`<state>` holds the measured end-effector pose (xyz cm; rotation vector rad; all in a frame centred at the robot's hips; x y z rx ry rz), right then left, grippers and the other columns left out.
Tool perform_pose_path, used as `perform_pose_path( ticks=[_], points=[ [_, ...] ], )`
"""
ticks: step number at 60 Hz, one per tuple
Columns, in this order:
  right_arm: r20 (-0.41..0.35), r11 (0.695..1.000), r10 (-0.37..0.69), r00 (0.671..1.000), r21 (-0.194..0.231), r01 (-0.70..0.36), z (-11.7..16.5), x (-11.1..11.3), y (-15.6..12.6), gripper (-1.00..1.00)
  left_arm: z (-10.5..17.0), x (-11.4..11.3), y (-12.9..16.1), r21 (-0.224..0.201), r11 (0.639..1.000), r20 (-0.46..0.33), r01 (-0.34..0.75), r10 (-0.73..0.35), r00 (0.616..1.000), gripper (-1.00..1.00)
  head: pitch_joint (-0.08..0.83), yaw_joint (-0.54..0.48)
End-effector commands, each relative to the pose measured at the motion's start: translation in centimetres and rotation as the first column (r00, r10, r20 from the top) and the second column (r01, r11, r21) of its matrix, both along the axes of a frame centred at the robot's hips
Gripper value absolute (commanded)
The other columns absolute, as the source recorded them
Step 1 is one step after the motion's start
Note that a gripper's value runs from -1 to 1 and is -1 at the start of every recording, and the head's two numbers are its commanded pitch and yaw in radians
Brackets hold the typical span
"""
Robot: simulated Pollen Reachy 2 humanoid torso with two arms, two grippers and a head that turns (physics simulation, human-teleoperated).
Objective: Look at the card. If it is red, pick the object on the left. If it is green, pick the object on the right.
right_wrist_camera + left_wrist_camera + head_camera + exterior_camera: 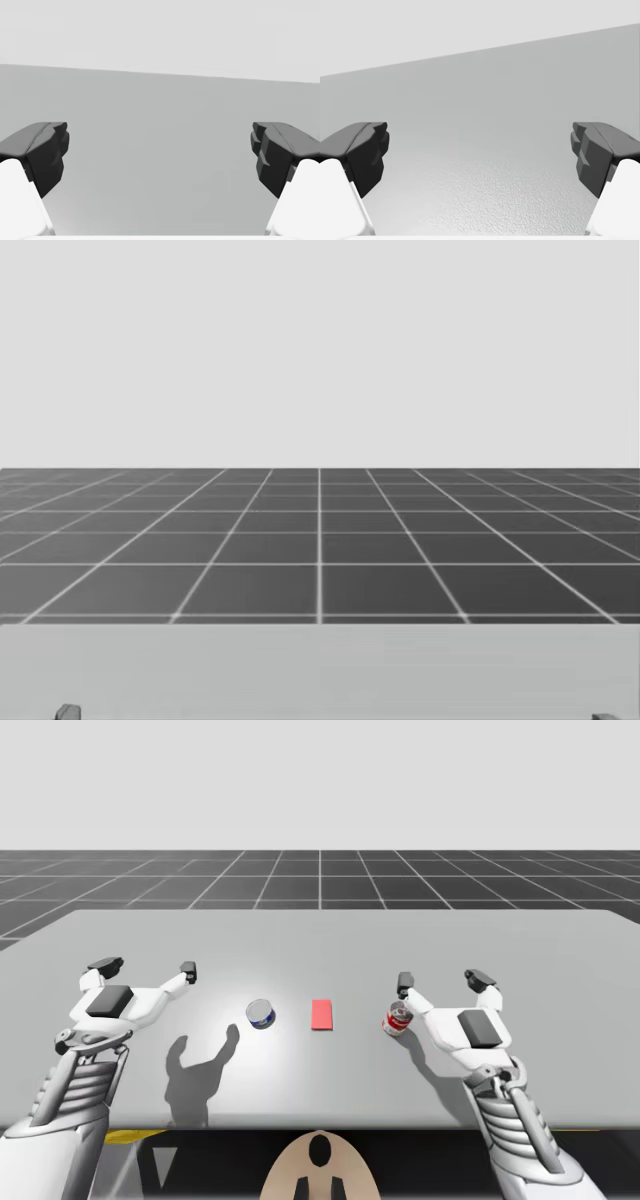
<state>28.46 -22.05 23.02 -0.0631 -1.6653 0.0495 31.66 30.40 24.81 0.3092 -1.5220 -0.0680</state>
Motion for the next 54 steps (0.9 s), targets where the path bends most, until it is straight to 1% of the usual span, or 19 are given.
perform_pose_path(
  ticks=[1, 2, 3, 7, 9, 10, 14, 15, 20, 24, 25, 28, 29, 32, 34, 35, 37, 47, 54],
  points=[
    [0.02, 0.999, -0.042, 0.999, 0.025, 0.041, -0.31, -0.45, 0.61, -1.0, -0.01, -0.01, -0.01, 0.0, 1.0, -0.001, 0.0, 0.0, 1.0, -1.0, 0.004, 0.0],
    [0.002, 0.999, -0.021, 1.0, 0.037, 0.021, -0.28, -0.28, 0.55, -1.0, -0.01, -0.02, -0.01, 0.0, 1.0, -0.001, 0.0, 0.0, 1.0, -1.0, 0.004, 0.0],
    [0.006, 0.999, -0.016, 1.0, 0.039, 0.016, -0.17, -0.44, 0.64, -1.0, -0.01, -0.02, -0.01, 0.0, 1.0, -0.001, 0.0, 0.0, 1.0, -1.0, 0.006, 0.0],
    [0.024, 0.999, -0.012, 1.0, 0.037, 0.011, 0.12, -0.36, 0.71, -1.0, 0.0, -0.03, -0.01, -0.001, 1.0, 0.0, -0.001, 0.001, 1.0, -1.0, 0.018, 0.0],
    [0.019, 0.999, -0.014, 1.0, 0.033, 0.013, 0.11, -0.35, 0.71, -1.0, -0.02, -0.01, 0.01, -0.001, 1.0, 0.0, -0.001, 0.001, 1.0, -1.0, 0.027, 0.0],
    [0.009, 0.999, 0.009, 1.0, 0.033, -0.009, 0.15, -0.37, 0.62, -1.0, -0.02, -0.02, -0.01, -0.001, 1.0, 0.0, -0.001, 0.001, 1.0, -1.0, 0.045, 0.0],
    [0.008, 1.0, -0.001, 1.0, 0.029, 0.0, 0.1, -0.29, 0.59, -1.0, -0.03, -0.01, -0.02, -0.002, 1.0, 0.0, 0.0, 0.0, 1.0, -1.0, 0.076, 0.0],
    [0.009, 1.0, -0.01, 1.0, 0.023, 0.009, 0.08, -0.24, 0.57, -1.0, -0.03, -0.01, -0.02, -0.002, 1.0, -0.001, 0.0, 0.0, 1.0, -1.0, 0.105, -0.01],
    [0.015, 1.0, -0.01, 1.0, 0.008, 0.01, 0.03, -0.18, 0.53, -1.0, -0.05, 0.02, 0.0, -0.002, 1.0, -0.001, 0.0, 0.0, 1.0, -1.0, 0.173, -0.01],
    [0.013, 1.0, -0.006, 1.0, 0.008, 0.006, -0.01, -0.16, 0.51, -1.0, -0.06, 0.04, 0.03, -0.002, 1.0, -0.002, 0.0, 0.0, 1.0, -1.0, 0.227, -0.01],
    [0.012, 1.0, -0.009, 1.0, 0.008, 0.009, -0.04, -0.12, 0.49, -1.0, -0.07, 0.06, 0.03, -0.002, 1.0, -0.004, 0.0, 0.0, 1.0, -1.0, 0.259, -0.01],
    [0.012, 1.0, -0.008, 1.0, 0.005, 0.008, -0.08, -0.11, 0.5, -1.0, -0.08, 0.07, 0.04, -0.002, 1.0, -0.005, 0.0, 0.0, 1.0, -1.0, 0.291, -0.01],
    [0.012, 1.0, -0.008, 1.0, 0.0, 0.008, -0.11, -0.1, 0.49, -1.0, -0.07, 0.06, 0.03, -0.002, 1.0, -0.006, 0.001, -0.001, 1.0, -1.0, 0.324, -0.01],
    [0.013, 1.0, -0.009, 1.0, -0.002, 0.009, -0.12, -0.1, 0.48, -1.0, -0.05, 0.08, 0.05, -0.003, 1.0, -0.007, 0.002, -0.002, 1.0, -1.0, 0.353, -0.01],
    [0.015, 1.0, -0.007, 1.0, -0.007, 0.007, -0.14, -0.09, 0.48, -1.0, 0.0, 0.05, 0.03, -0.003, 1.0, -0.005, 0.004, -0.004, 1.0, -1.0, 0.392, -0.01],
    [0.015, 1.0, -0.007, 1.0, -0.007, 0.007, -0.14, -0.09, 0.48, -1.0, 0.0, 0.05, 0.03, -0.003, 1.0, -0.005, 0.004, -0.004, 1.0, -1.0, 0.392, -0.01],
    [0.015, 1.0, -0.008, 1.0, -0.006, 0.008, -0.14, -0.06, 0.46, -1.0, 0.09, 0.04, 0.1, -0.003, 1.0, -0.001, 0.006, -0.006, 1.0, -1.0, 0.443, -0.01],
    [0.011, 1.0, -0.001, 1.0, -0.011, 0.002, -0.05, -0.08, 0.41, -1.0, 0.39, -0.09, 0.25, -0.007, 1.0, 0.006, 0.007, -0.007, 1.0, -1.0, 0.581, 0.0],
    [0.011, 1.0, -0.001, 1.0, -0.015, 0.001, -0.02, -0.1, 0.41, -1.0, 0.44, -0.09, 0.27, -0.014, 1.0, 0.002, 0.007, -0.007, 1.0, -1.0, 0.648, 0.0]
  ],
)
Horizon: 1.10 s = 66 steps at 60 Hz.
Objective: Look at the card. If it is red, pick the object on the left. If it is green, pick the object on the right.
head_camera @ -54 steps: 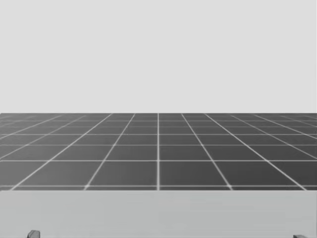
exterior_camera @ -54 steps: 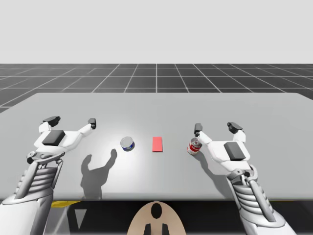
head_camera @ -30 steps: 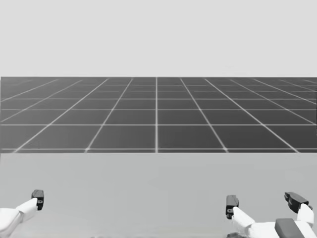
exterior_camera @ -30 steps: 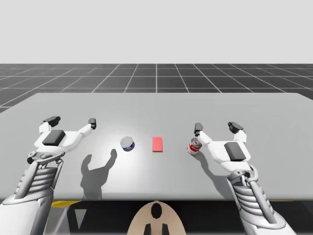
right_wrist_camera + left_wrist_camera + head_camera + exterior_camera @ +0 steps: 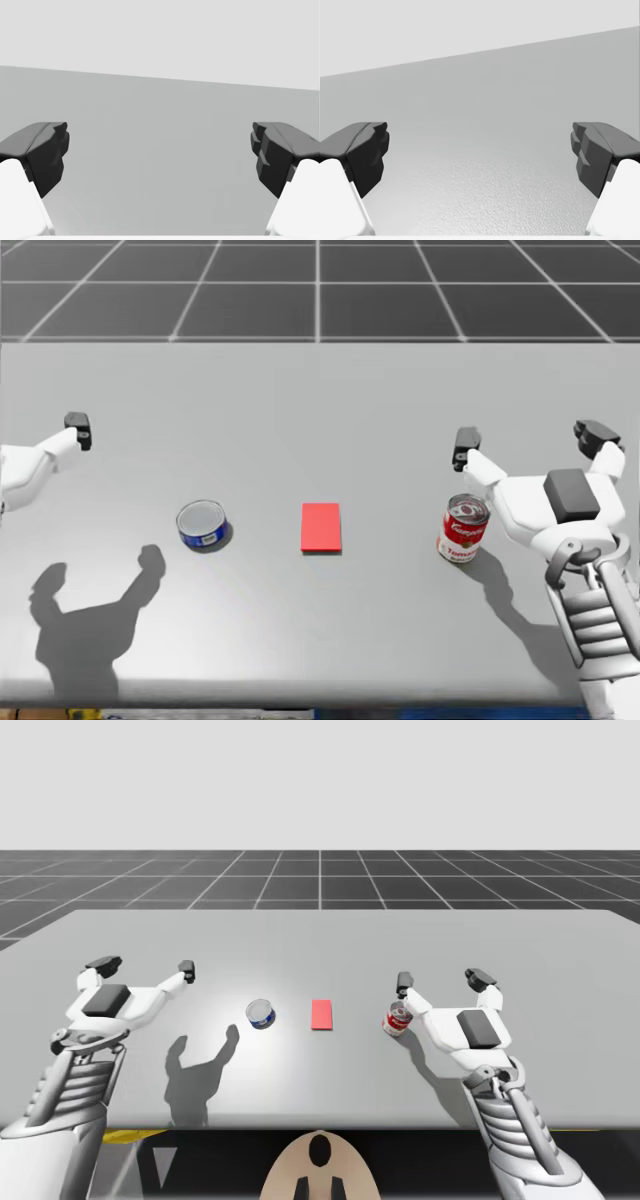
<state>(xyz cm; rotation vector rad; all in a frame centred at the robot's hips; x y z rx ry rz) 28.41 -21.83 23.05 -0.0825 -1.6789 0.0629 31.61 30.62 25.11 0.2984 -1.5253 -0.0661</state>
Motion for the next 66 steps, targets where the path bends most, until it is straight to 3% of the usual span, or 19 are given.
perform_pose_path(
  ticks=[1, 25, 51, 59, 64, 66],
  points=[
    [-0.004, 1.0, 0.004, 1.0, 0.005, -0.004, -0.1, 0.0, 0.2, -1.0, 0.1, 0.0, 0.1, -0.006, 1.0, -0.001, 0.001, -0.001, 1.0, -1.0, 0.653, 0.0],
    [-0.006, 1.0, 0.013, 1.0, -0.004, -0.013, -0.1, -0.1, 0.3, -1.0, 0.2, -0.1, 0.0, -0.01, 1.0, -0.003, 0.006, -0.006, 1.0, -1.0, 0.673, 0.01],
    [-0.01, 1.0, 0.023, 1.0, -0.001, -0.023, 0.0, -0.2, 0.3, -1.0, 0.0, 0.0, -0.2, -0.01, 1.0, -0.012, 0.008, -0.008, 1.0, -1.0, 0.663, 0.24],
    [-0.012, 1.0, 0.024, 1.0, 0.007, -0.024, 0.0, -0.2, 0.4, -1.0, 0.5, -0.7, -1.2, -0.057, 0.997, -0.027, 0.055, -0.057, 0.998, -1.0, 0.66, 0.25],
    [-0.016, 1.0, 0.025, 1.0, 0.012, -0.025, -0.1, -0.2, 0.4, -1.0, 1.4, -2.1, -2.8, -0.174, 0.971, -0.075, 0.161, -0.176, 0.981, -1.0, 0.659, 0.25],
    [-0.017, 1.0, 0.024, 1.0, 0.013, -0.024, -0.1, -0.2, 0.4, -1.0, 1.7, -2.6, -3.5, -0.17, 0.976, -0.092, 0.137, -0.154, 0.984, -1.0, 0.657, 0.25]
  ],
)
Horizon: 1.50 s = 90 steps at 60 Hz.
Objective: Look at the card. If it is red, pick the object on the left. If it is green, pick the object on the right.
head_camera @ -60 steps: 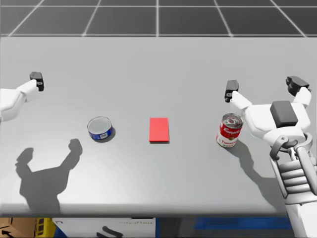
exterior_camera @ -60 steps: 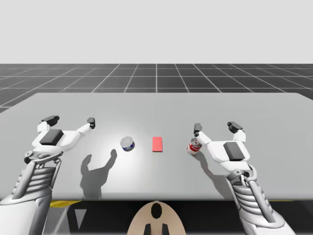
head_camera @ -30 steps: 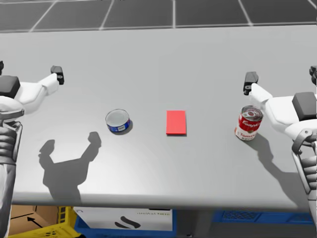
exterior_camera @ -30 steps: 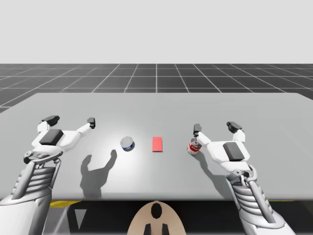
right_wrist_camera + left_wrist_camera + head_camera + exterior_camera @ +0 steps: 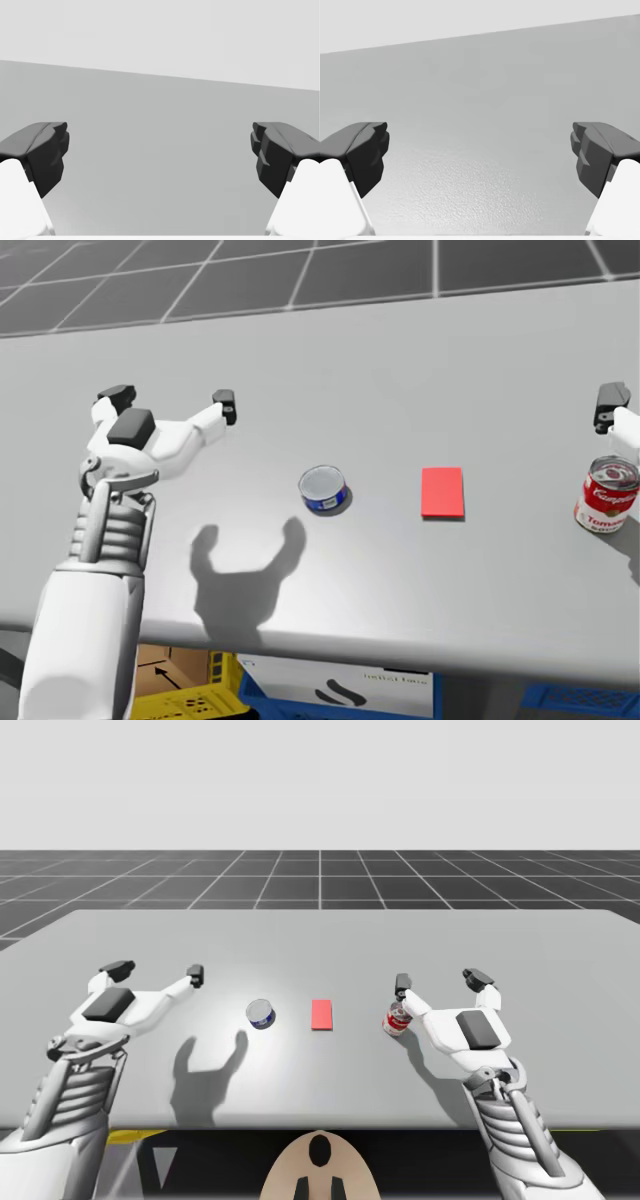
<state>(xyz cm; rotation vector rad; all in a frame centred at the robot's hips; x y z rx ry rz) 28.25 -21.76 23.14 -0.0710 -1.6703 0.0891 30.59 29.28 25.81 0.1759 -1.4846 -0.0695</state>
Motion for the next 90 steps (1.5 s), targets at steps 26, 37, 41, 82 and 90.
perform_pose_path(
  ticks=[26, 37, 41, 82, 90],
  points=[
    [-0.012, 1.0, -0.004, 1.0, 0.026, 0.004, -0.3, 0.0, 0.2, -1.0, -5.0, -6.9, -5.1, -0.214, 0.932, -0.16, 0.294, -0.33, 0.93, -1.0, 0.667, 0.25],
    [-0.01, 1.0, -0.002, 1.0, 0.029, 0.002, -0.3, 0.0, 0.2, -1.0, -7.9, -6.0, -5.7, -0.205, 0.939, -0.218, 0.275, -0.318, 0.923, -1.0, 0.674, 0.25],
    [-0.011, 0.999, 0.0, 1.0, 0.032, 0.001, -0.3, 0.0, 0.2, -1.0, -8.5, -5.2, -5.9, -0.202, 0.941, -0.246, 0.271, -0.316, 0.916, -1.0, 0.677, 0.25],
    [-0.003, 0.999, 0.001, 1.0, 0.039, -0.001, 0.0, 0.0, 0.0, -1.0, -10.9, 1.3, -10.4, -0.147, 0.949, -0.367, 0.278, -0.313, 0.876, -1.0, 0.682, 0.23],
    [-0.002, 0.999, 0.001, 1.0, 0.041, -0.001, 0.0, 0.0, -0.1, -1.0, -11.1, 1.8, -10.8, -0.143, 0.95, -0.377, 0.278, -0.312, 0.872, -1.0, 0.679, 0.23]
  ],
)
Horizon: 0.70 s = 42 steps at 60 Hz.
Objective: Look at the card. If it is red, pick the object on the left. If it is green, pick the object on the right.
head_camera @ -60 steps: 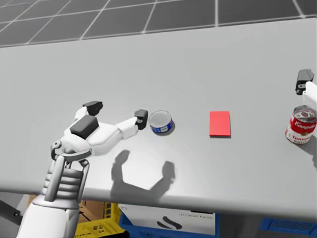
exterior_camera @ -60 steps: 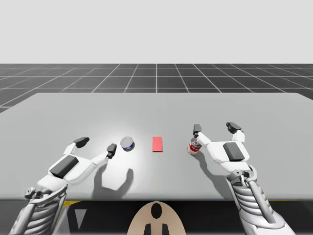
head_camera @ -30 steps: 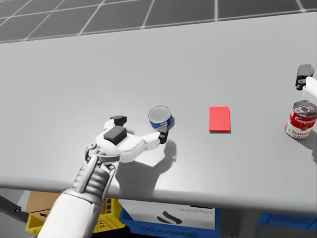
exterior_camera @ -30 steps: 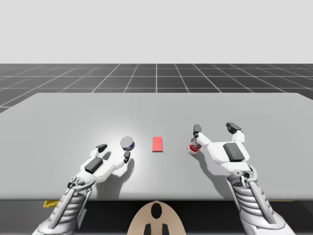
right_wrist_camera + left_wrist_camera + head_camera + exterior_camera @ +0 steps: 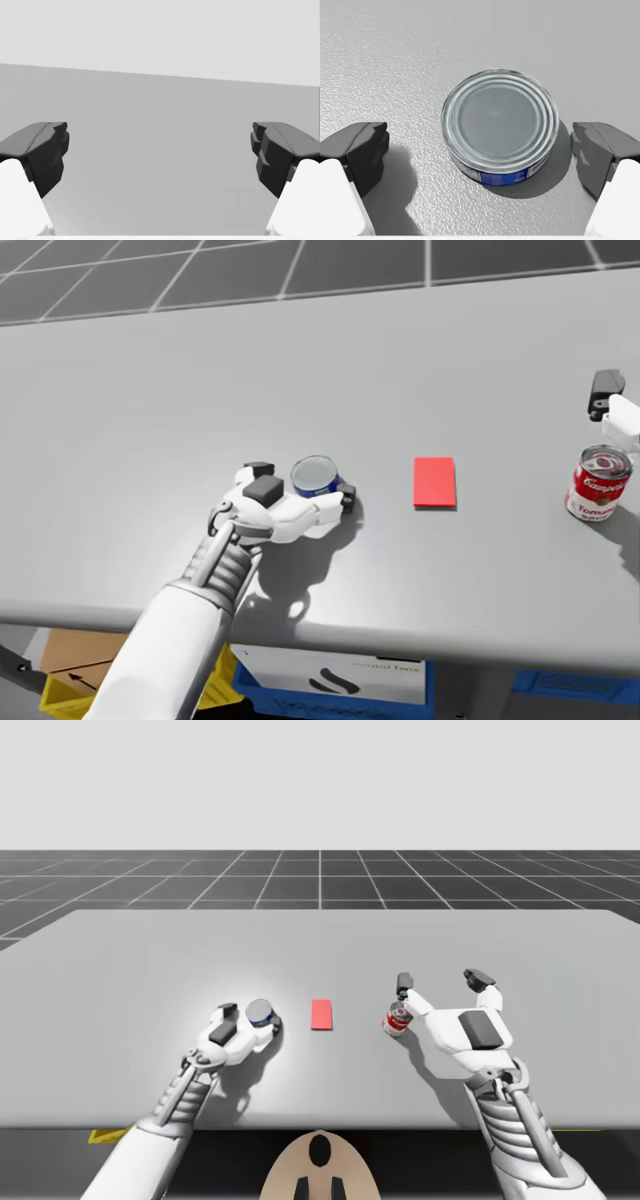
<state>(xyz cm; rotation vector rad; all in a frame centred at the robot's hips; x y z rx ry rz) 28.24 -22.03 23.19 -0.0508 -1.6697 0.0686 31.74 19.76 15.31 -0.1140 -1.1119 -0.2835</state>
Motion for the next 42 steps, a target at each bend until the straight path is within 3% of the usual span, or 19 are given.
perform_pose_path(
  ticks=[1, 7, 9, 10, 11, 12, 13, 14, 15, 28, 42],
  points=[
    [-0.001, 1.0, 0.0, 1.0, 0.018, 0.0, 0.01, -0.01, 0.17, -1.0, -0.65, 0.72, -1.42, -0.013, 1.0, -0.017, 0.005, -0.006, 1.0, -1.0, 0.678, 0.23],
    [0.0, 1.0, 0.0, 1.0, 0.018, 0.0, 0.04, -0.01, 0.17, -1.0, -0.69, 0.74, -1.73, -0.012, 1.0, -0.022, 0.014, -0.015, 1.0, -0.98, 0.674, 0.23],
    [0.0, 1.0, 0.0, 1.0, 0.019, 0.0, 0.06, 0.0, 0.16, -1.0, -0.72, 0.76, -1.78, -0.01, 1.0, -0.021, 0.014, -0.015, 1.0, -0.58, 0.672, 0.23],
    [0.0, 1.0, 0.0, 1.0, 0.019, 0.0, 0.07, 0.0, 0.15, -1.0, -0.74, 0.77, -1.81, -0.011, 1.0, -0.021, 0.015, -0.015, 1.0, -0.27, 0.671, 0.23],
    [0.0, 1.0, 0.0, 1.0, 0.019, 0.0, 0.07, 0.0, 0.14, -1.0, -0.77, 0.77, -1.83, -0.011, 1.0, -0.021, 0.015, -0.015, 1.0, -0.13, 0.67, 0.23],
    [0.0, 1.0, 0.0, 1.0, 0.02, 0.0, 0.07, 0.01, 0.14, -1.0, -0.81, 0.76, -1.84, -0.01, 1.0, -0.02, 0.016, -0.016, 1.0, 0.39, 0.668, 0.23],
    [-0.001, 1.0, 0.0, 1.0, 0.02, 0.0, 0.08, 0.01, 0.13, -1.0, -0.83, 0.76, -1.84, -0.009, 1.0, -0.02, 0.017, -0.017, 1.0, 0.39, 0.668, 0.23],
    [-0.001, 1.0, 0.0, 1.0, 0.02, 0.0, 0.08, 0.01, 0.14, -1.0, -0.85, 0.75, -1.84, -0.009, 1.0, -0.02, 0.017, -0.017, 1.0, 0.81, 0.667, 0.23],
    [0.0, 1.0, 0.0, 1.0, 0.02, 0.0, 0.09, 0.0, 0.14, -1.0, -0.9, 0.72, -1.84, -0.009, 1.0, -0.02, 0.019, -0.019, 1.0, 0.89, 0.664, 0.23],
    [0.001, 1.0, -0.001, 1.0, 0.023, 0.001, 0.2, 0.01, 0.1, -1.0, -0.94, 0.55, -1.87, -0.009, 1.0, -0.021, 0.021, -0.022, 1.0, 0.94, 0.638, 0.23],
    [-0.004, 1.0, -0.004, 1.0, 0.028, 0.004, 0.15, -0.05, 0.06, -1.0, -0.92, 0.5, -1.89, -0.01, 1.0, -0.018, 0.017, -0.017, 1.0, 0.95, 0.454, 0.22]
  ],
)
